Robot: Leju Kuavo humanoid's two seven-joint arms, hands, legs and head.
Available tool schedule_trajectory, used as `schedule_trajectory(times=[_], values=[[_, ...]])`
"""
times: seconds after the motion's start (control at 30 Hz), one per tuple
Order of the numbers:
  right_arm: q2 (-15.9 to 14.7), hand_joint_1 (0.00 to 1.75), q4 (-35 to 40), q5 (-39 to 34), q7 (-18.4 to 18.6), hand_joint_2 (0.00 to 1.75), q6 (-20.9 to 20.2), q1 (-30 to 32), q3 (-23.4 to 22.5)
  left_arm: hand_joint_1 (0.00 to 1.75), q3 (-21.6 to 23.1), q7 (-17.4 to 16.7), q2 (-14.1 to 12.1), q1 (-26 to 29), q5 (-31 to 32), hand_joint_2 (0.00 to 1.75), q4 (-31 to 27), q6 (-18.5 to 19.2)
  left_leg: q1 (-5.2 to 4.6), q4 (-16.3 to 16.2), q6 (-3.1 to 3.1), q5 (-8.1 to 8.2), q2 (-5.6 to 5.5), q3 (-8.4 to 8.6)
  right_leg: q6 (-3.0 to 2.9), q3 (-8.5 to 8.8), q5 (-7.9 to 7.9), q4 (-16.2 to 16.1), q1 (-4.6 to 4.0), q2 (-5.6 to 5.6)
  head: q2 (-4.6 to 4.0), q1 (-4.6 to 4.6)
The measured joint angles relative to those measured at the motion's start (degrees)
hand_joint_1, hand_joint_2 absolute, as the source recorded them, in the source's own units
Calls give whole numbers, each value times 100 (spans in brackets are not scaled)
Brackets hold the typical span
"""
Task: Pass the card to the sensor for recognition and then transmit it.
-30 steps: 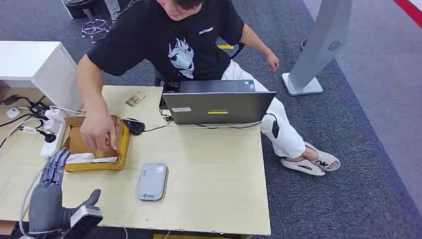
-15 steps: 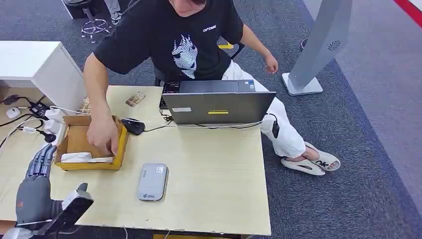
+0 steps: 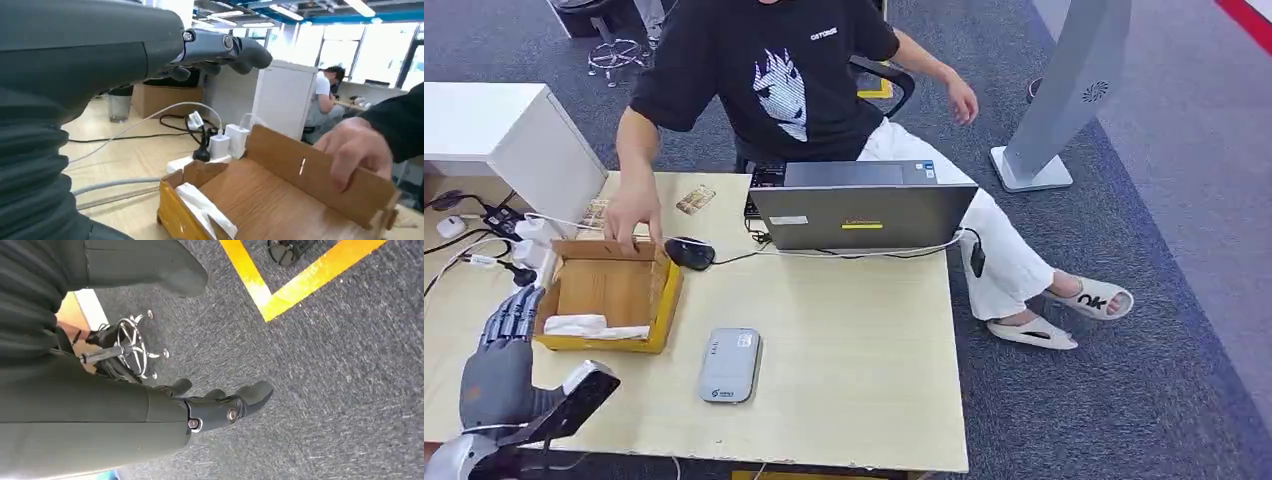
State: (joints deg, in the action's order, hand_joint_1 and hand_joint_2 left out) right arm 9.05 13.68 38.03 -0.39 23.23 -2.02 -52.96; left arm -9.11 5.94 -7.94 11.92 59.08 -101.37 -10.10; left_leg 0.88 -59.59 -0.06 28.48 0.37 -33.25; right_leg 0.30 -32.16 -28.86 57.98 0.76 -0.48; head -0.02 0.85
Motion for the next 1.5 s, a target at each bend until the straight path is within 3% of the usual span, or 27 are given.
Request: schedule_trajectory(times=[0.47,0.9,0.93,0.97,1.5], values=[[-2,0,0,138,42,175,-9,-11,0,0,11,-208,-358,-314,129,175,670,485,-1,0,0,0,1,-1,0,-2,0,-1,0,1,0,0],[-20,0,0,273,59,175,-68,-52,-48,3,157,-291,-468,-496,-11,175,1095,668,-1,0,0,0,3,0,0,-2,0,-1,0,4,0,-2],[-20,0,0,282,59,175,-68,-56,-59,105,168,-291,-472,-496,-33,175,1108,677,-1,0,0,0,3,0,0,-2,0,-1,0,4,0,-2],[-20,0,0,288,59,175,-68,-59,-79,175,188,-284,-490,-499,-53,175,1130,686,-1,0,0,0,3,0,0,-2,0,-1,0,4,0,-2],[-22,0,0,380,59,175,-61,-64,-171,175,345,-256,-511,-508,-155,175,1199,688,-1,0,0,0,5,0,0,-2,0,-1,0,5,0,-2]])
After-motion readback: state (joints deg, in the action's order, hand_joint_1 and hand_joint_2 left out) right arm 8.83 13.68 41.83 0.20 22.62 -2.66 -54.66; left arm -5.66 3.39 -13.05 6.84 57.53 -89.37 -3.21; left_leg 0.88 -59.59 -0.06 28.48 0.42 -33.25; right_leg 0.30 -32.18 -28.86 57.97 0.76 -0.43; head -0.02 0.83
